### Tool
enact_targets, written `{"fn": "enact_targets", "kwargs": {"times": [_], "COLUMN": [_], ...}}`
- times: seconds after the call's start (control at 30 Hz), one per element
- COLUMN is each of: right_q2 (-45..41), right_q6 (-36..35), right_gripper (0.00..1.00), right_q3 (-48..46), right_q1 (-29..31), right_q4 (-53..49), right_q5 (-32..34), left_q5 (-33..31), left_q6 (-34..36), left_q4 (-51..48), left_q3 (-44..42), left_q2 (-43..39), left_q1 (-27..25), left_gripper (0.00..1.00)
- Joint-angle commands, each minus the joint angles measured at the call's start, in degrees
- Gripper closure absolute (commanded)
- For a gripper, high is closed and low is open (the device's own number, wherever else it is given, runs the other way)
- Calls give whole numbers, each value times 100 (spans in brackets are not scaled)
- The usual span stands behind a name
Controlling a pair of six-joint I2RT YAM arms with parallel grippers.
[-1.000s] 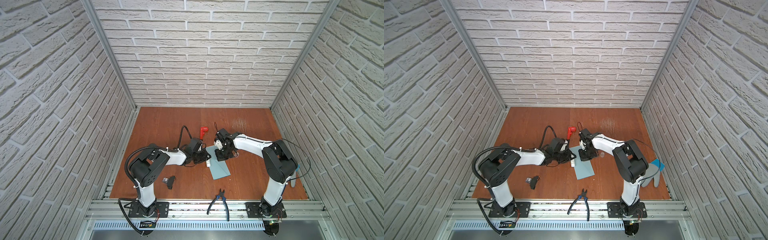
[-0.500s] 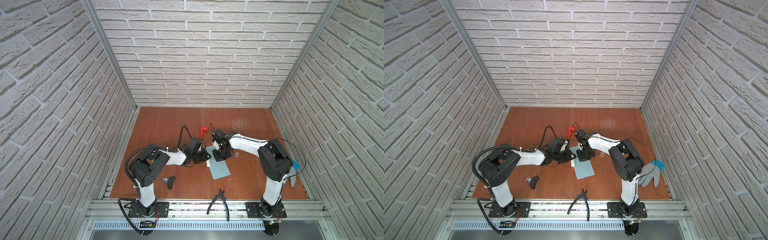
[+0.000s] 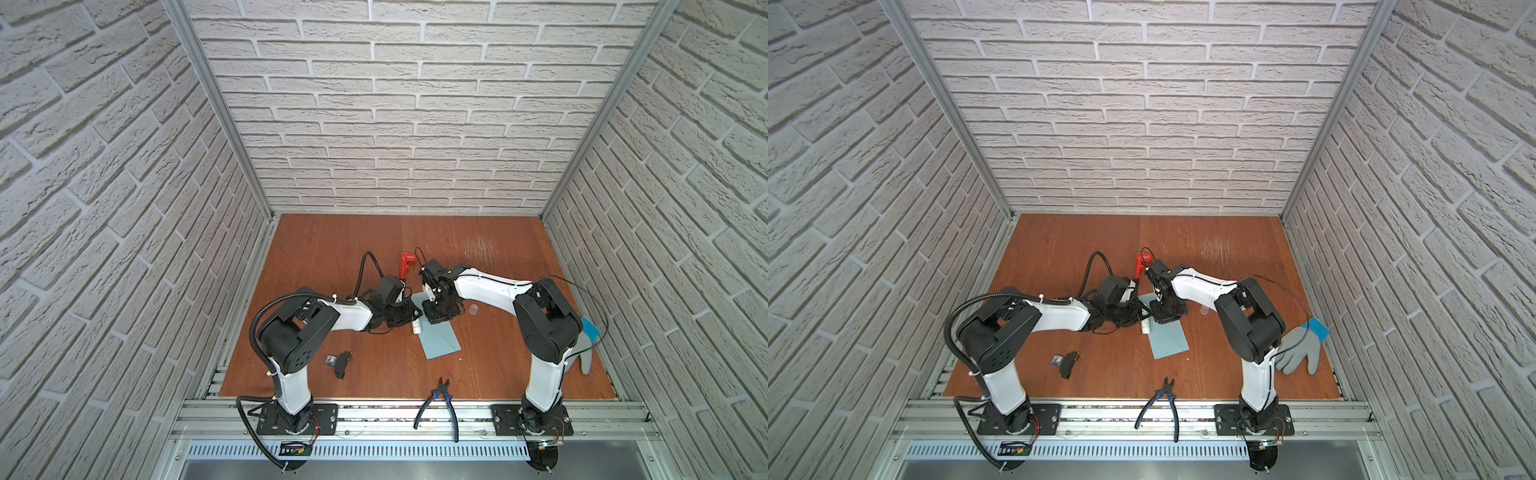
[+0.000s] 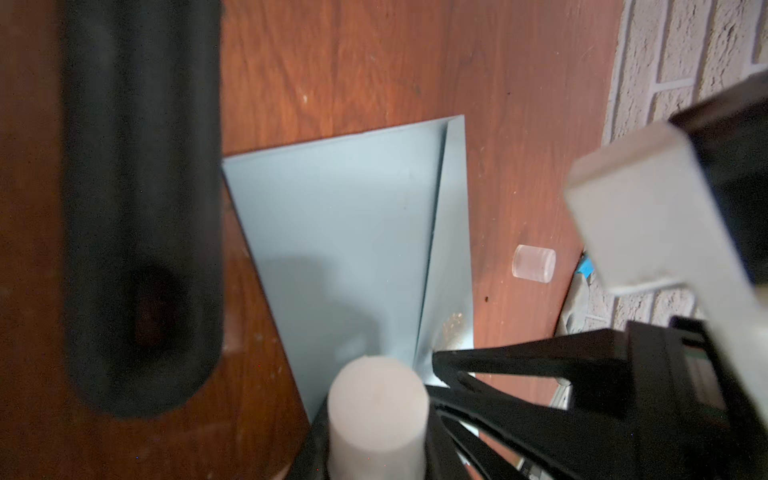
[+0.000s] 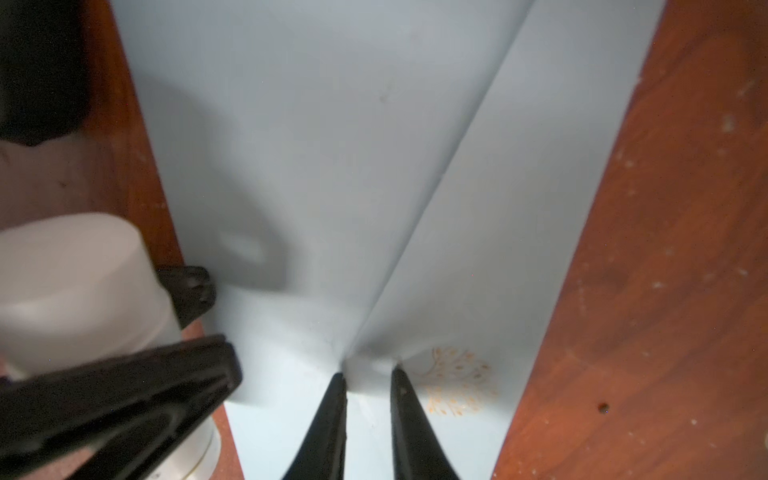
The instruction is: Place the letter into the envelope and seal it
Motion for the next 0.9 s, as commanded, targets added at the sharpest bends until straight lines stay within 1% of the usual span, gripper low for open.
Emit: {"fn": "enact_targets", "kwargs": {"times": [0.0, 0.13, 0.43, 0.5, 0.67, 0.87], "right_q2": [152, -155, -874, -912, -692, -500], "right_q6": [54, 14, -46, -42, -34, 1], "right_gripper": [74, 70, 68, 71, 86, 90], "right_q3": [1, 184, 441, 483, 583, 619], "right_q1": [38, 50, 50, 45, 20, 13], "right_q4": [-178, -518, -1182, -1249, -1260, -1062], "right_q5": [210, 218, 362, 434, 526, 434], "left_q5": [-5, -7, 12, 4, 7, 6], "left_q6": [71, 90, 118, 122, 121, 108], "left_q4": [-4, -39, -52, -56, -48, -47], "left_q3": [-68, -55, -75, -81, -84, -94], "left_q2": [84, 82, 91, 87, 85, 49], "left_q1": [33, 33, 43, 38, 43, 42], "left_gripper": [100, 100, 100, 100, 100, 100]}}
